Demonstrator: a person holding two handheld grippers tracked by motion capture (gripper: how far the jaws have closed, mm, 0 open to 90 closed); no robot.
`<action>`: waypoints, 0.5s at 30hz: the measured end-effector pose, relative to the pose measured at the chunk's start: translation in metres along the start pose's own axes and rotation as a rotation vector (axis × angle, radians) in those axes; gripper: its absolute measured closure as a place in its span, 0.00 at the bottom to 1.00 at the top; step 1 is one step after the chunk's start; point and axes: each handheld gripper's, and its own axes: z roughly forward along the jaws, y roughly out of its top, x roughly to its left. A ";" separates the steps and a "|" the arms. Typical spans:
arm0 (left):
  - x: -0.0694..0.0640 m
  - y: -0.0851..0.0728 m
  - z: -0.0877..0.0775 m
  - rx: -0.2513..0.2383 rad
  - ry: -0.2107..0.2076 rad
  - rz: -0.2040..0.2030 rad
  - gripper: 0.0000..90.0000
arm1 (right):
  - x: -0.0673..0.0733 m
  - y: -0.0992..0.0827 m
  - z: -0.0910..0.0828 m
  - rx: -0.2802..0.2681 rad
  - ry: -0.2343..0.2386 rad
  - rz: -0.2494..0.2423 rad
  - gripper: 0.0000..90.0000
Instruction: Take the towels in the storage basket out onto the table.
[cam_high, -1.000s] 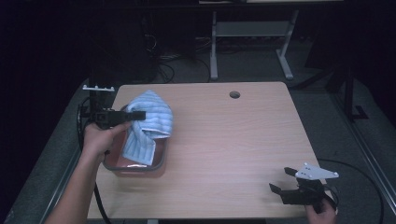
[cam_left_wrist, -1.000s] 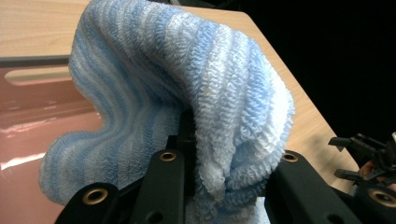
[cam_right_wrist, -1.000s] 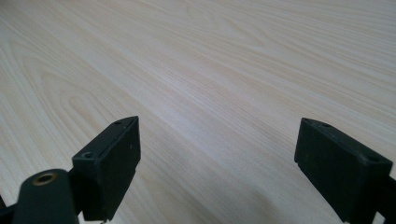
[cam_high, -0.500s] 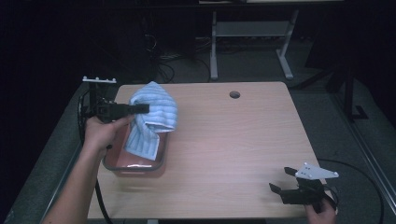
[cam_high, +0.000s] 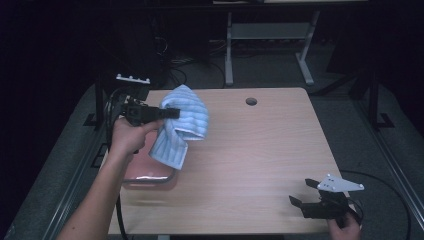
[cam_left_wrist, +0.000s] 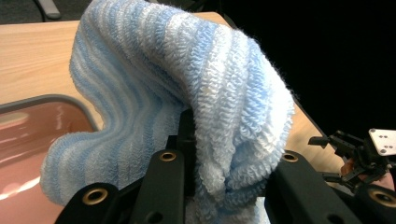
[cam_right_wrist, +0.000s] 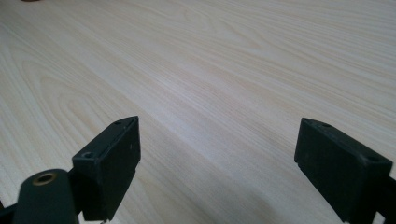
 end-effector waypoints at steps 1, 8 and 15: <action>-0.002 0.001 0.003 0.001 -0.001 0.002 0.82 | 0.000 0.000 0.000 0.000 0.001 0.003 0.15; -0.016 0.008 0.026 0.036 -0.009 0.028 0.82 | 0.000 0.000 0.000 -0.001 0.003 0.002 0.15; -0.027 0.013 0.044 0.055 -0.016 0.050 0.82 | 0.000 0.000 0.000 -0.003 0.006 0.005 0.15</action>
